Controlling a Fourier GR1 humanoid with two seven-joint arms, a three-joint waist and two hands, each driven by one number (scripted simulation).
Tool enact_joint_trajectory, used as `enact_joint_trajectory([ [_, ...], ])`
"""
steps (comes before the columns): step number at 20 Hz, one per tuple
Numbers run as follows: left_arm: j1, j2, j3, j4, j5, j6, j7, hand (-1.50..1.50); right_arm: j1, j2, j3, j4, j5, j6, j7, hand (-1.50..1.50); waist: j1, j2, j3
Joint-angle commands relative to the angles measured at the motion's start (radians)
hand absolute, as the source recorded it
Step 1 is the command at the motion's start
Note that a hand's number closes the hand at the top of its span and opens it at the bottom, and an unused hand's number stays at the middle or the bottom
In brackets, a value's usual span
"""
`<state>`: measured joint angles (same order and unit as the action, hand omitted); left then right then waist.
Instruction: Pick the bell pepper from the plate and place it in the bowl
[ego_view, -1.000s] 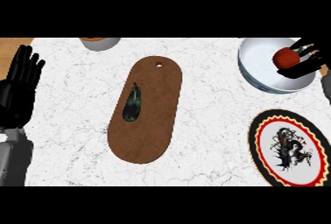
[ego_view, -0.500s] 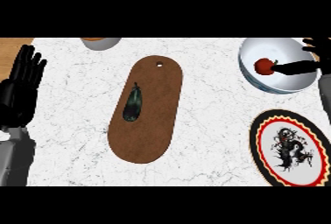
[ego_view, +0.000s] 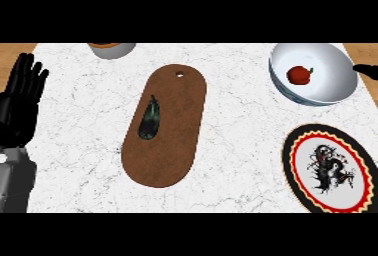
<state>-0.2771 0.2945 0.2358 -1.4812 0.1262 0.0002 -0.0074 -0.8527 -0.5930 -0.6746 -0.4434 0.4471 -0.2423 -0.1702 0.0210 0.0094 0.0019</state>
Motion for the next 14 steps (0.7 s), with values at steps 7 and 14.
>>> enact_joint_trajectory([
  [7,0.025,0.019,0.028,-0.021,0.021,-0.021,-0.001,0.0,0.181,-0.232,-0.157,0.072,-0.181,0.214,-0.15,-1.5,-0.015,-0.006,0.0],
  [14,-0.023,0.015,0.015,-0.012,0.025,-0.02,0.03,0.0,0.273,-0.338,-0.218,0.199,-0.241,0.345,-0.299,-1.5,0.003,0.003,0.003],
])
